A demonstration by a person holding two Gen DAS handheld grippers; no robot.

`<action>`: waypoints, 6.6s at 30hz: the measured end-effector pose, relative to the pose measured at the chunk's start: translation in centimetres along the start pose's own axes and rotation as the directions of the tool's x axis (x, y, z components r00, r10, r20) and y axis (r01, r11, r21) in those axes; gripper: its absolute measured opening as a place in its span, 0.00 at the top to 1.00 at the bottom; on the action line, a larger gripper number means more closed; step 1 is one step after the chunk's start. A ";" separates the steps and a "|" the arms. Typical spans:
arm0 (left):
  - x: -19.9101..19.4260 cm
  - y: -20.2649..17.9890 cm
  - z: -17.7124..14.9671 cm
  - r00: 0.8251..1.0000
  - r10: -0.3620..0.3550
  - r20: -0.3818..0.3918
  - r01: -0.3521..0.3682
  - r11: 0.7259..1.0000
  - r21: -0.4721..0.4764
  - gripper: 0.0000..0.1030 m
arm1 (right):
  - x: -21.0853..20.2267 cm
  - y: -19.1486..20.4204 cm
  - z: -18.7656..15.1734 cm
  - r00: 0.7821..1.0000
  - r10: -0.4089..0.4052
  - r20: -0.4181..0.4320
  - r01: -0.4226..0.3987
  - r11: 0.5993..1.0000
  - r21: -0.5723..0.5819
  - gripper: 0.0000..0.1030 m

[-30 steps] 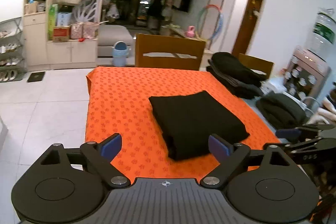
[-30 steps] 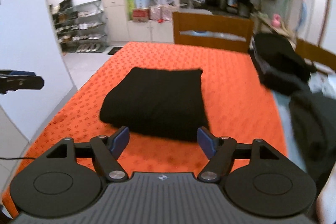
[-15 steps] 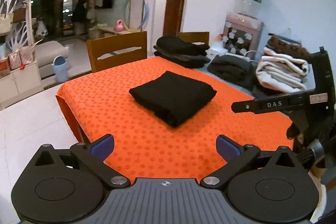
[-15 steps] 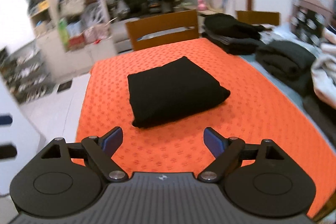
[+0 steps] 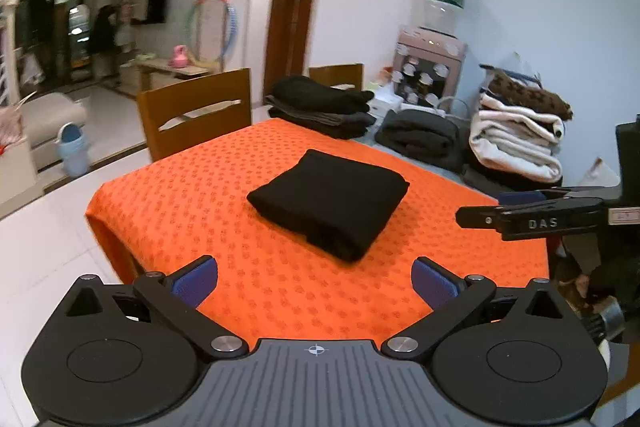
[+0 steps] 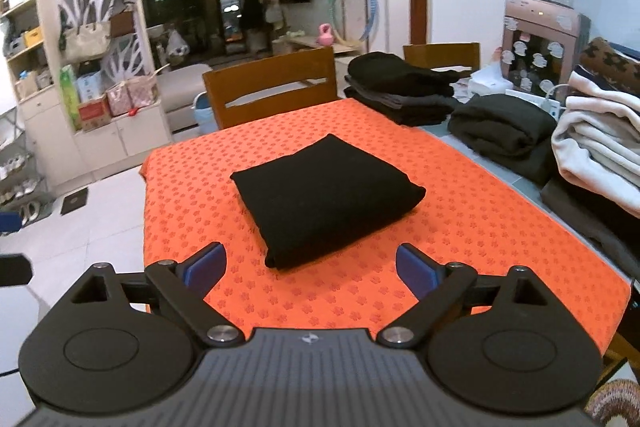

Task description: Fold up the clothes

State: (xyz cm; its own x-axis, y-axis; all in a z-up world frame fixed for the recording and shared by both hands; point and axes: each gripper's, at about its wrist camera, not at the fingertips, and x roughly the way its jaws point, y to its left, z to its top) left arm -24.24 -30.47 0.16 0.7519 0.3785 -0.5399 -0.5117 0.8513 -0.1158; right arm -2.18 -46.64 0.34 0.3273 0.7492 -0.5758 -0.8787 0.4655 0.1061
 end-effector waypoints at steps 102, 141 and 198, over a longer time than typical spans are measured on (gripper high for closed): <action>33.6 20.4 18.0 0.813 -0.513 -0.276 0.581 0.747 0.323 0.00 | 30.2 3.3 10.5 0.795 -0.529 -0.297 0.604 0.640 0.475 0.05; 35.4 17.0 16.6 0.753 -0.529 -0.391 0.656 0.640 0.400 0.00 | 26.5 2.2 6.7 0.837 -0.481 -0.259 0.543 0.684 0.487 0.71; 44.1 8.2 19.8 0.500 -0.794 -0.345 0.835 0.548 -0.051 0.37 | 20.9 -9.1 9.8 0.957 -0.204 0.205 -0.023 0.653 0.757 0.66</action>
State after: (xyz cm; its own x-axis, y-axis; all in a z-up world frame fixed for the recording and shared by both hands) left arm 12.97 0.42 -8.06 0.6388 -0.6121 -0.4661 0.3262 0.7642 -0.5564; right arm 16.08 -30.56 -4.70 0.5643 0.7186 -0.4064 -0.3181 0.6435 0.6962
